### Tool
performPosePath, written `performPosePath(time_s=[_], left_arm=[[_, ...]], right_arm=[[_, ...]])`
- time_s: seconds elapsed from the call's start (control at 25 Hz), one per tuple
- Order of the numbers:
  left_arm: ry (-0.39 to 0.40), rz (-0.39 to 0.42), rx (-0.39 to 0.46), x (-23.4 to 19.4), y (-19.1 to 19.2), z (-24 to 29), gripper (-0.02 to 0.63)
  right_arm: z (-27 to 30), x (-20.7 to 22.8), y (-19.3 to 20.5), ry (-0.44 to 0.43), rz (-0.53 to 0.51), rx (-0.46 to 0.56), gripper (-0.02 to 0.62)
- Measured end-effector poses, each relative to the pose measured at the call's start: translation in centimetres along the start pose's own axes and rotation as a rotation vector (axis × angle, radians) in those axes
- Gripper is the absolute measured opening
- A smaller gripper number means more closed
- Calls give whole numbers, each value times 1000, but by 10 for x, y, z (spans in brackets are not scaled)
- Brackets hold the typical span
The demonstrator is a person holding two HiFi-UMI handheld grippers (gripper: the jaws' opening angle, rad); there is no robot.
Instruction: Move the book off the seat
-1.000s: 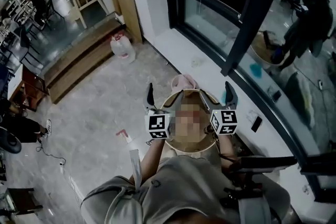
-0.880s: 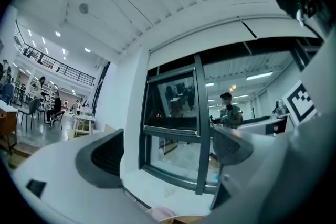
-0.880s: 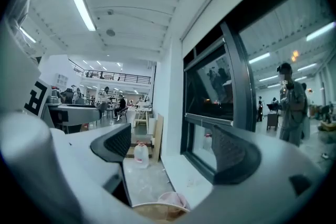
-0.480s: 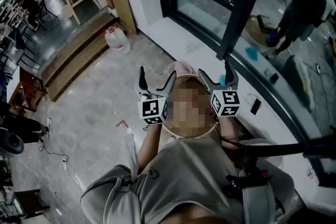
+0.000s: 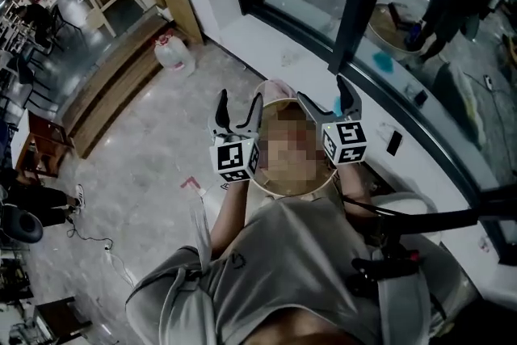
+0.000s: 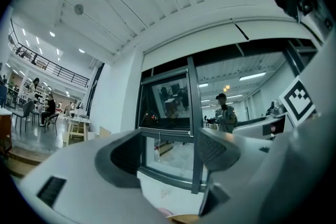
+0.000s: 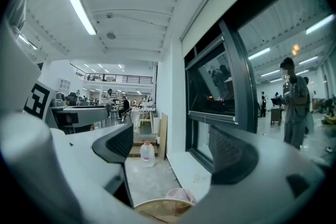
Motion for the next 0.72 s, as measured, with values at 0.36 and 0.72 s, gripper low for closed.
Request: performPosePath(time_s=[0.36,0.72], left_arm=[[-36,-52,-58,-1,21,-7,42],[-11,-69,-56,6,20,-8,12]], right_arm=[[-20,10,1,109,31,25,29],[-21,-1,3,38,13,16,14]])
Point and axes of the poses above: the fingertips, and each gripper's own axes: z forward along the fingers, x to its right, y out of its underside, the point moved 4 cm from there along -z, backward along the fingers, and after that the axes turned 13 degrees about -z, right-handed, at the moved point
